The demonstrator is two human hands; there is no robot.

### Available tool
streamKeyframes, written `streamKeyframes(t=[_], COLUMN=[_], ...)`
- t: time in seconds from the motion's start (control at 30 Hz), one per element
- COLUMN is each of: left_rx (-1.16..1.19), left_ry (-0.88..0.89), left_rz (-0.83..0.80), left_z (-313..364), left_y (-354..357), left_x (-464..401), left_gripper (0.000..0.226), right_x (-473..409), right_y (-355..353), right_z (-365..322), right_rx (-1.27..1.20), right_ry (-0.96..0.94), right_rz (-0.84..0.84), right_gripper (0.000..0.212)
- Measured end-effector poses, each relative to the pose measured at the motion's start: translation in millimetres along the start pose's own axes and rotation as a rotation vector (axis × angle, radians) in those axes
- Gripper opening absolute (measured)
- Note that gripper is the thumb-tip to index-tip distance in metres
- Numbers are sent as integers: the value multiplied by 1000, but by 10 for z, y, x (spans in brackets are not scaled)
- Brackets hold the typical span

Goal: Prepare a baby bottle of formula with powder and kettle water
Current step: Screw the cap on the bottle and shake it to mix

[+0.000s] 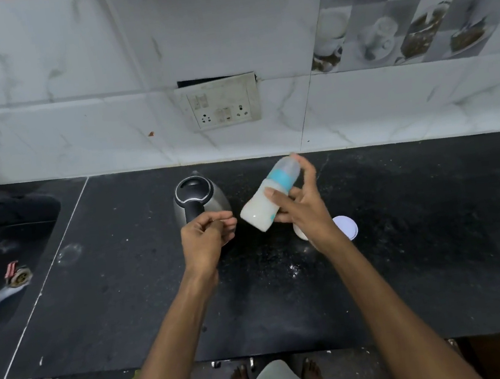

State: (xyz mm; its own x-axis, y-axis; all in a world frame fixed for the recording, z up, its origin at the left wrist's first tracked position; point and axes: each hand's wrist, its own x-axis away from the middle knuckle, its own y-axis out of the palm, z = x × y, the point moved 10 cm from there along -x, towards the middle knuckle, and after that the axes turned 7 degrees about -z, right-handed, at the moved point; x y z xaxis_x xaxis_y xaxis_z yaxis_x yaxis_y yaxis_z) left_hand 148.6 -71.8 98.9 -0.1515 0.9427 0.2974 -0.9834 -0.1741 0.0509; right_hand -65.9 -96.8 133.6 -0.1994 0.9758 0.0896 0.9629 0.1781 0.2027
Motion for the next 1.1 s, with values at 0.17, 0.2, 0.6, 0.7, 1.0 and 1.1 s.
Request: streamKeyframes(t=[0.17, 0.2, 0.6, 0.7, 1.0, 1.1], left_rx=[-5, 1, -7, 2, -3, 10], left_ry=[7, 11, 11, 6, -3, -5], left_rz=[-10, -14, -28, -24, -34, -28], left_z=[-6, -8, -35, -62, -81, -84], left_y=[36, 40, 61, 67, 71, 69], left_x=[-15, -13, -44, -54, -49, -58], left_gripper=[30, 31, 32, 32, 30, 30], right_x=[-6, -2, -27, -40, -28, -27], right_y=[-74, -157, -139, -167, -94, -178], right_z=[-92, -104, -199, -134, -144, -120], right_rx=[52, -12, -23, -102, 41, -42], right_ry=[-24, -35, -66, -45, -23, -37], right_rz=[26, 91, 71, 70, -14, 74], right_gripper=[75, 73, 74, 71, 74, 73])
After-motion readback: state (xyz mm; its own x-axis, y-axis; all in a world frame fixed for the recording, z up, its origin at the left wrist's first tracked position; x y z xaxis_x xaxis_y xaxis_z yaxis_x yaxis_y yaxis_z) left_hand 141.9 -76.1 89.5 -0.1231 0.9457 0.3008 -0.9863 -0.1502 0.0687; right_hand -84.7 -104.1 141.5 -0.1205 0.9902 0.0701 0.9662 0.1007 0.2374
